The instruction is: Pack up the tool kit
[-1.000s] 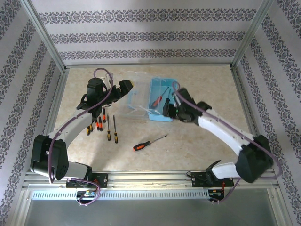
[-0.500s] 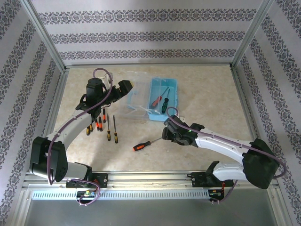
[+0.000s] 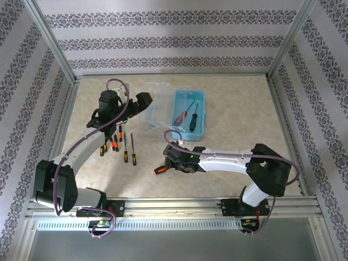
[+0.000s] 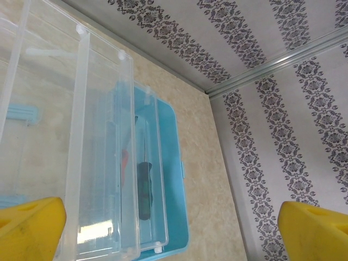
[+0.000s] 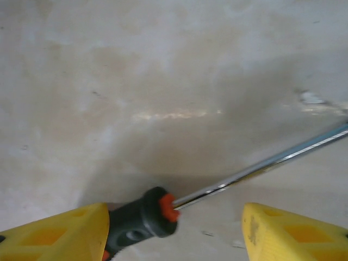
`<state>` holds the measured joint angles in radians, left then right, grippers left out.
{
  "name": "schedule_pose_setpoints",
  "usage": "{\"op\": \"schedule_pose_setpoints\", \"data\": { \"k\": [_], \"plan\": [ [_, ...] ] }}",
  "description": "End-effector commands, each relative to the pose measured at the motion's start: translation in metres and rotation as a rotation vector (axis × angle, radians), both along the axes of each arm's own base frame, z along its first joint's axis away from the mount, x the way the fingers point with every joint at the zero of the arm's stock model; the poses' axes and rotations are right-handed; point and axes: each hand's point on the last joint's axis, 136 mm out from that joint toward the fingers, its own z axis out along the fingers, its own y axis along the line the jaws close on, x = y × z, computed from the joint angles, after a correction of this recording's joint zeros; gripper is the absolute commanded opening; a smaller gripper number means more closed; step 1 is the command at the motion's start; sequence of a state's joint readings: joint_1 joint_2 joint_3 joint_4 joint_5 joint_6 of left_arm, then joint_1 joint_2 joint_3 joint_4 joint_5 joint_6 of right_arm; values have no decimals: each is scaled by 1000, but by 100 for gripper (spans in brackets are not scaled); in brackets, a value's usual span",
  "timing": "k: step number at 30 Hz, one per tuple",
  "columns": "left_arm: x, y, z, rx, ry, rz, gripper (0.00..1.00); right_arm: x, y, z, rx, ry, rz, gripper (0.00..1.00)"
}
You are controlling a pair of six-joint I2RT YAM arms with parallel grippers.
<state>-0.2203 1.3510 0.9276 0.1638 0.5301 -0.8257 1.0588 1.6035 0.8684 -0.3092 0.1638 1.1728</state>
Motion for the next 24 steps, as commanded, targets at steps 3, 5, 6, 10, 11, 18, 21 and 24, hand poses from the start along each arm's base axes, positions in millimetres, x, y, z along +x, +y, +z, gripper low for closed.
{"op": "schedule_pose_setpoints", "data": {
  "k": [3, 5, 6, 10, 11, 18, 21, 24],
  "plan": [
    [3, 8, 19, 1, -45, 18, 100, -1, 22, -5, 36, 37, -16, 66],
    [3, 9, 21, 1, -49, 17, 100, 0, 26, -4, 39, 41, -13, 67],
    [3, 10, 21, 1, -48, 20, 100, 0, 26, -5, 36, 42, -12, 67],
    [3, 11, 22, -3, -49, 23, 100, 2, 26, -8, 12, 44, -6, 66],
    [3, 10, 22, -4, -50, 21, 100, 3, 24, -11, 3, 48, -9, 65],
    [4, 10, 22, -15, -46, 17, 100, 7, 7, -26, -55, 59, 10, 47],
    [4, 10, 22, -19, -47, 18, 100, 8, -7, -32, -80, 76, 6, 43],
    [4, 10, 23, -22, -49, 18, 100, 8, -25, -34, -95, 79, -14, 39]
  ]
}}
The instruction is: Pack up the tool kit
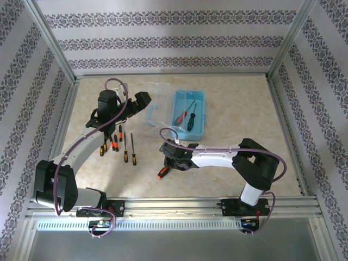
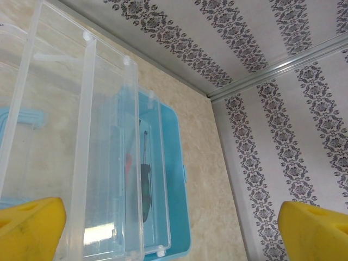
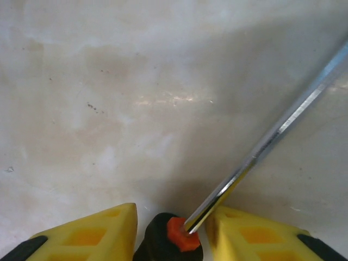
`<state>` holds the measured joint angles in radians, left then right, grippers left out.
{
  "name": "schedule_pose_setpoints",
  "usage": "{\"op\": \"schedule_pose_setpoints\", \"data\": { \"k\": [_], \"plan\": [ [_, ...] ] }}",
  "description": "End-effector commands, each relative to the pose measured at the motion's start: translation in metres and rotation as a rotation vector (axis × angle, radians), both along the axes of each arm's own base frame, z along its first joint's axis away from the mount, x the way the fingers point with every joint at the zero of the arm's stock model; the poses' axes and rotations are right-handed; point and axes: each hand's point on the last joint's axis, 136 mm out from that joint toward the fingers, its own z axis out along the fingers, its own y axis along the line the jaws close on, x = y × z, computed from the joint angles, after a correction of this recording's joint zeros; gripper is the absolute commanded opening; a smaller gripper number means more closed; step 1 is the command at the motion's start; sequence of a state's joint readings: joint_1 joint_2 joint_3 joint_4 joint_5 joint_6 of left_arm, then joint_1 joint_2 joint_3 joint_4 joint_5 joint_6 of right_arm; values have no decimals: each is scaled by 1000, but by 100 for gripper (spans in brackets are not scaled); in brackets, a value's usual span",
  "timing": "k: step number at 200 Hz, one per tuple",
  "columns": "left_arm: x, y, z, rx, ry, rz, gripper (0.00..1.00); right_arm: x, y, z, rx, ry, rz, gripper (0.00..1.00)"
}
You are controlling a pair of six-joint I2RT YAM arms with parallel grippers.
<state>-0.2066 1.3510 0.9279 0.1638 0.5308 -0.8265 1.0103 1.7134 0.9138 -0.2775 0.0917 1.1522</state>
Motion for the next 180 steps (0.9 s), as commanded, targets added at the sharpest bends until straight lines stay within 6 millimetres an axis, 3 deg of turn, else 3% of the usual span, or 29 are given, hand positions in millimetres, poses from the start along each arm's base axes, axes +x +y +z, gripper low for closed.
{"op": "schedule_pose_setpoints", "data": {
  "k": [1, 50, 124, 180],
  "plan": [
    [2, 5, 23, -22, -48, 4, 100, -3, -38, -12, -93, 11, -20, 38],
    [3, 4, 22, -32, -43, 1, 100, -6, -70, -13, -113, 10, -53, 31],
    [3, 4, 21, -34, -42, -2, 100, 1, -115, -9, -181, 5, -63, 33],
    [3, 3, 20, -32, -41, -3, 100, 4, -115, 5, -179, -9, -36, 47]
  ]
}}
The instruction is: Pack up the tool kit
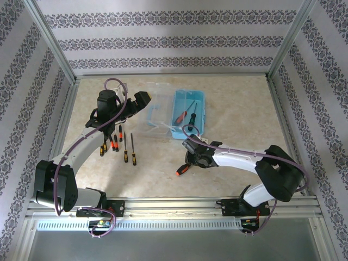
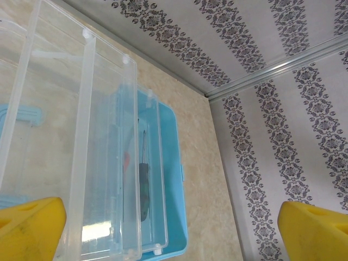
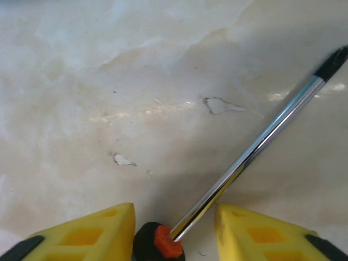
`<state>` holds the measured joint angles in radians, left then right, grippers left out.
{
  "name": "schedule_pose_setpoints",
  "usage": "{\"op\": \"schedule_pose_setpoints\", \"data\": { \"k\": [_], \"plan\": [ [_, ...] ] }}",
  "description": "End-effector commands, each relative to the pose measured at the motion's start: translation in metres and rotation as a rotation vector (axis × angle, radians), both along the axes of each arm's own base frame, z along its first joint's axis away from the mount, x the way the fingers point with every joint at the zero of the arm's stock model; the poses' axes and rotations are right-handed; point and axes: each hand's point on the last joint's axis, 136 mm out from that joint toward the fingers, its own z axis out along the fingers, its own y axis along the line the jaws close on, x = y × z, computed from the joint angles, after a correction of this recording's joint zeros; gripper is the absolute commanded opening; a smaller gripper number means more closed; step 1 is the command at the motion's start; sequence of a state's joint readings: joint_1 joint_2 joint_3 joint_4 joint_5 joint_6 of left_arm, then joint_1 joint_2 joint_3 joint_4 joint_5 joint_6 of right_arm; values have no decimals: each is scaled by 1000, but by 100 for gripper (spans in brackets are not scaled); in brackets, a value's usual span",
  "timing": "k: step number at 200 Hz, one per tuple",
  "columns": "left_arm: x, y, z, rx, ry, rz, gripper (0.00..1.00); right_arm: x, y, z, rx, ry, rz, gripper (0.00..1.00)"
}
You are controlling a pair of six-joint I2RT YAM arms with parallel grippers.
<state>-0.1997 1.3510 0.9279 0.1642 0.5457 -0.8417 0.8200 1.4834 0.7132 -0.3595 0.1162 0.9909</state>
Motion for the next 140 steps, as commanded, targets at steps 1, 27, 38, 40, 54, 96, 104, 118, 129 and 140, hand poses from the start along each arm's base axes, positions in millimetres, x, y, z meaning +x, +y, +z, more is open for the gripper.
{"op": "schedule_pose_setpoints", "data": {
  "k": [1, 27, 38, 40, 54, 96, 104, 118, 129, 140],
  "plan": [
    [4, 3, 20, -16, -51, 0, 100, -6, -17, 1, -72, 17, 12, 47],
    [4, 3, 19, -18, -48, 0, 100, -5, -12, 6, -44, 14, 3, 51],
    [5, 2, 18, -17, -47, -1, 100, -6, -9, 9, -32, 11, 3, 52],
    [4, 2, 18, -18, -47, -1, 100, -6, -9, 9, -33, 11, 3, 53],
    [5, 2, 18, -19, -44, -1, 100, -9, -4, 12, -22, 16, 3, 55],
    [4, 1, 18, -24, -45, -6, 100, -24, 13, 6, 31, 60, -3, 57],
    [4, 1, 18, -25, -43, -5, 100, -26, 15, 4, 30, 65, -8, 57],
    [4, 1, 19, -24, -46, -5, 100, -29, 22, 3, 42, 74, -10, 57],
    [4, 1, 19, -24, -45, -6, 100, -31, 26, 1, 45, 80, -8, 56],
    [4, 1, 19, -25, -46, -5, 100, -33, 29, -1, 46, 84, -5, 53]
  ]
}}
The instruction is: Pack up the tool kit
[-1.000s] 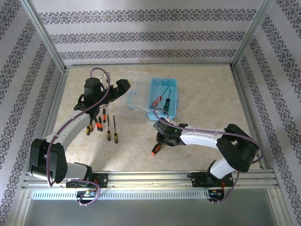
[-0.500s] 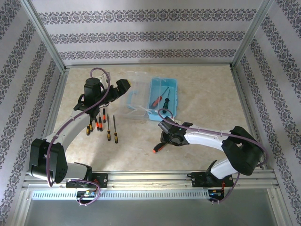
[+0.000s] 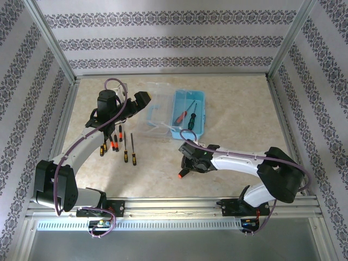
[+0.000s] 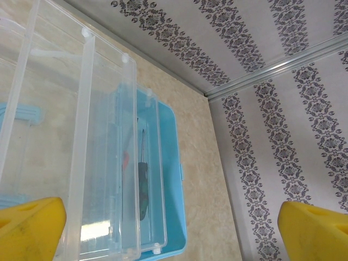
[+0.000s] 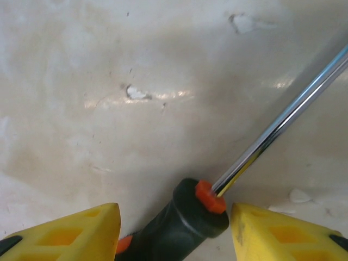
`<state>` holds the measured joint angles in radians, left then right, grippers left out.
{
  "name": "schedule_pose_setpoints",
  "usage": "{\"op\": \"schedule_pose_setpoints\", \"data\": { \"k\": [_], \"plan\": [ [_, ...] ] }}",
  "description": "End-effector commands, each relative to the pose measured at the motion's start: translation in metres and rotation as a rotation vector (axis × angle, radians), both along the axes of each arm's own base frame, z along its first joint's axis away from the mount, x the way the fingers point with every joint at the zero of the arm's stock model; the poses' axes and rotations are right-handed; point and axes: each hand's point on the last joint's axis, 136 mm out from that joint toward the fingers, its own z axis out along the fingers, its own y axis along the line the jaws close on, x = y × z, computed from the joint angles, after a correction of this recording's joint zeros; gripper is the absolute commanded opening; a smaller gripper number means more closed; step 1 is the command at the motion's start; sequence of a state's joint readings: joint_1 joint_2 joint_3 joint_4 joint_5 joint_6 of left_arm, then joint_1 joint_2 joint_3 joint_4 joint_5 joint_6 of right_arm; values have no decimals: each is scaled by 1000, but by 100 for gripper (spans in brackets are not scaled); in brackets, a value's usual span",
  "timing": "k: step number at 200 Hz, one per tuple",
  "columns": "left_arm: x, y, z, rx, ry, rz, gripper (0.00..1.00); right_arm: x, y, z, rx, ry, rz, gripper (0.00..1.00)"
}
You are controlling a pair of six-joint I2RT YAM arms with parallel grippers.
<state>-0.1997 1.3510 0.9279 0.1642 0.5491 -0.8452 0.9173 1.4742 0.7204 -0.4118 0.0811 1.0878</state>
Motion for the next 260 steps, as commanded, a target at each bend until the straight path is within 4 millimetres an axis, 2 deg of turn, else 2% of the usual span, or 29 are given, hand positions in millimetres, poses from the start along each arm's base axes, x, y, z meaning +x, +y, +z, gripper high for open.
{"op": "schedule_pose_setpoints", "data": {
  "k": [1, 38, 65, 87, 138, 169, 184, 206, 236, 260],
  "plan": [
    [5, 2, 19, -21, -50, -2, 100, -2, 11, -1, 22, 18, -23, 53],
    [4, 2, 21, -23, -53, -4, 100, -2, 2, -10, -10, 12, -42, 41],
    [4, 1, 20, -25, -51, -6, 100, -1, -31, -16, -68, -17, -126, 39],
    [4, 1, 23, -29, -56, -6, 100, -4, -55, -24, -66, -8, -184, 34],
    [4, 1, 22, -30, -55, -7, 100, -2, -87, -15, -71, -31, -231, 26],
    [4, 1, 22, -30, -55, -7, 100, 4, -103, -14, -64, -27, -254, 25],
    [4, 1, 22, -29, -54, -7, 100, 7, -111, -13, -73, -26, -253, 28],
    [4, 1, 21, -30, -54, -8, 100, 8, -116, -12, -98, -19, -243, 42],
    [4, 0, 21, -35, -51, -11, 100, 8, -110, -18, -83, 2, -230, 43],
    [4, 0, 22, -36, -54, -13, 100, 8, -102, -22, -71, 16, -212, 38]
  ]
}}
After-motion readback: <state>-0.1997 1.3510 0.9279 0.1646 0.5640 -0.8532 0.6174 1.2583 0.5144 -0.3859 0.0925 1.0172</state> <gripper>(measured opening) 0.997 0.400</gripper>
